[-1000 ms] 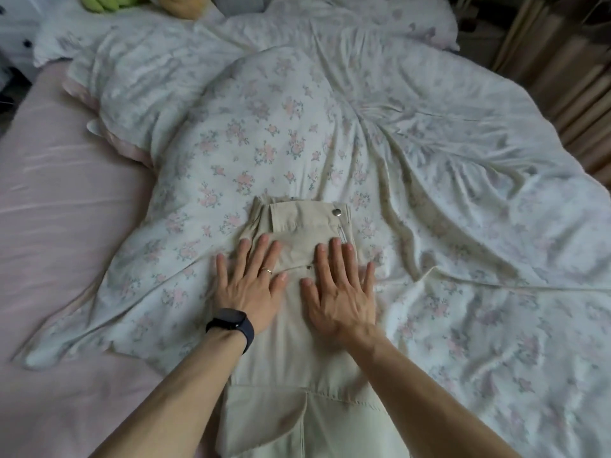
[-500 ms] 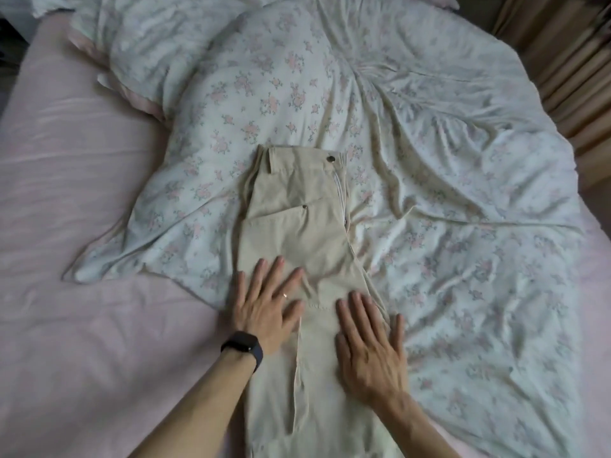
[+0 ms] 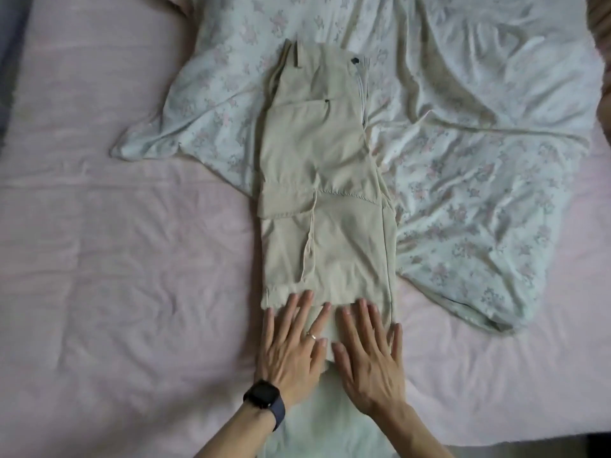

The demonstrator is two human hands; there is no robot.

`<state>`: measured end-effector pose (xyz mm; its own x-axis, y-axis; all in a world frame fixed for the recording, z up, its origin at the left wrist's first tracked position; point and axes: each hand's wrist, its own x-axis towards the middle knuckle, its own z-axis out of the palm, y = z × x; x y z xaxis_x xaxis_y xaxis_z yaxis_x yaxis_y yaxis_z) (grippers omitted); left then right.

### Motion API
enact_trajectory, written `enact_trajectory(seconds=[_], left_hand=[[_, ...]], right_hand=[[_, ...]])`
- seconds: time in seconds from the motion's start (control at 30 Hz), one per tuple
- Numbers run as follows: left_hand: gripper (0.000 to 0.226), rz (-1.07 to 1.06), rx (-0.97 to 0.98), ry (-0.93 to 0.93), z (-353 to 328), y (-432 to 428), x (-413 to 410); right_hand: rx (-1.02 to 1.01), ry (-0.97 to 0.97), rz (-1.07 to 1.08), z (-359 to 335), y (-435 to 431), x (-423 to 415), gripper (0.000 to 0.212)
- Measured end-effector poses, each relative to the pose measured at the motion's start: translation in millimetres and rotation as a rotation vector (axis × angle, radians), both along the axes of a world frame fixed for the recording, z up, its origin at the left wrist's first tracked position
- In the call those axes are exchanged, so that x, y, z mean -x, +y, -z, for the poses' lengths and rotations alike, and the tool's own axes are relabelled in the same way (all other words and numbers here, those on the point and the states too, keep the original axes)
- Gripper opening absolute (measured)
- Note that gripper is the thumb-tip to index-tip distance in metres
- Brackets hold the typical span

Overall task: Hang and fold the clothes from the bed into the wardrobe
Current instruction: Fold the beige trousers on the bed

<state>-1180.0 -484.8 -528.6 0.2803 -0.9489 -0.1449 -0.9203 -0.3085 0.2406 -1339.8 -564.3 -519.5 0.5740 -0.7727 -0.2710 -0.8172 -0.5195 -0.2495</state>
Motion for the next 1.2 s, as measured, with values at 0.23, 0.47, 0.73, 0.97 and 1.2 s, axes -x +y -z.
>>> enact_trajectory(seconds=[0.23, 0.47, 0.73, 0.97, 1.2], left_hand=[[0.057, -0.254, -0.136, -0.016, 4.3, 14.9, -8.8], [0.061, -0.783, -0.109, 0.23, -18.4, 126.5, 91.6], [0.047, -1.03, -0.356, 0.425, -1.4, 201.4, 112.5], [0.029, -0.834, -0.375, 0.39, 17.5, 229.9, 108.0], [0.035, -0.82, -0.384, 0.519, 6.6, 257.7, 117.6]], right_hand=[[-0.021, 0.021, 0.083, 16.1, 9.8, 60.0, 0.072], [-0.319, -0.139, 0.229, -2.3, 82.4, 116.4, 0.065], [-0.699, -0.139, 0.592, 12.1, 127.1, 152.6, 0.019], [-0.742, -0.237, 0.704, 35.5, 142.5, 157.3, 0.017], [-0.688, -0.172, 0.628, 32.2, 173.7, 185.3, 0.023]])
